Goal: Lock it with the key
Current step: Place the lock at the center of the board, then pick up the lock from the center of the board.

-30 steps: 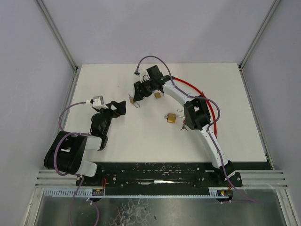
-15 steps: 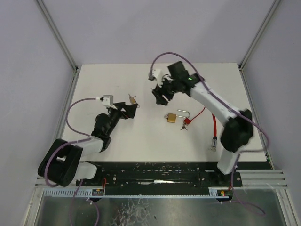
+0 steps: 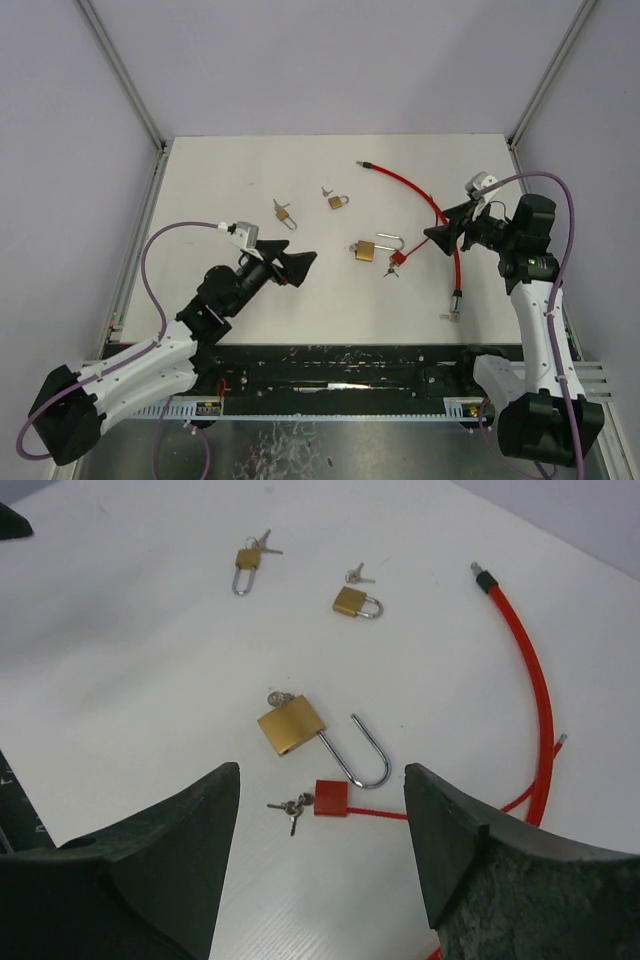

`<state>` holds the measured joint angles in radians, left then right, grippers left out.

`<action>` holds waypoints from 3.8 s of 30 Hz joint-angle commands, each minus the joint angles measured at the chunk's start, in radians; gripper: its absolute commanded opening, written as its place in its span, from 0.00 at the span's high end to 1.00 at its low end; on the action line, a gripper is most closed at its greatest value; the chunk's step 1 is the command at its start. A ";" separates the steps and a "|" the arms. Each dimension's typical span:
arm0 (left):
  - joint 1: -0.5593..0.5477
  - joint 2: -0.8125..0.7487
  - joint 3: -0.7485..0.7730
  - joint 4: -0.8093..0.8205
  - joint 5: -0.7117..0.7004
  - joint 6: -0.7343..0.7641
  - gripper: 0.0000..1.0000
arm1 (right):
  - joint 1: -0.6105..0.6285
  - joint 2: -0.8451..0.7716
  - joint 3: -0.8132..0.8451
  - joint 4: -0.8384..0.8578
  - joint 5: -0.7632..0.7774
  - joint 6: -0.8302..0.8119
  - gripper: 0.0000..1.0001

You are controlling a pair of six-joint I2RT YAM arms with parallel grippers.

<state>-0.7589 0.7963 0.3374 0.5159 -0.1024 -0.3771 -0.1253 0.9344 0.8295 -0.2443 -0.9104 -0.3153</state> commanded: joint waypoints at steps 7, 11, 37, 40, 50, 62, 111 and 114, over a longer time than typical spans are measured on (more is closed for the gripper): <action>-0.001 -0.143 -0.019 -0.161 -0.058 -0.271 0.00 | -0.042 -0.068 -0.022 0.202 -0.188 0.144 0.22; -0.002 -0.071 0.108 -0.318 -0.019 -0.308 0.00 | -0.041 -0.062 -0.014 0.172 -0.176 0.115 0.22; -0.267 0.795 0.788 -0.794 -0.427 -0.053 0.06 | -0.046 -0.030 -0.069 0.152 -0.126 0.021 0.21; -0.228 0.861 0.863 -0.808 -0.345 -0.055 0.07 | -0.050 -0.018 -0.073 0.155 -0.128 0.020 0.21; -0.155 0.970 1.067 -0.949 -0.216 -0.084 0.10 | -0.062 0.015 -0.077 0.159 -0.125 0.012 0.20; -0.089 1.126 1.140 -0.875 -0.148 -0.224 0.24 | -0.086 0.019 -0.082 0.169 -0.142 0.026 0.20; -0.137 1.391 1.271 -0.901 -0.314 -0.173 0.43 | -0.096 0.016 -0.102 0.188 -0.163 0.039 0.20; -0.136 1.411 1.295 -0.921 -0.330 -0.179 0.43 | -0.095 0.017 -0.103 0.188 -0.163 0.040 0.20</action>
<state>-0.9016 2.1757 1.5837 -0.3866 -0.3809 -0.5373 -0.2161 0.9546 0.7254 -0.0914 -1.0420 -0.2764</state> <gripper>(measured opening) 0.568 0.798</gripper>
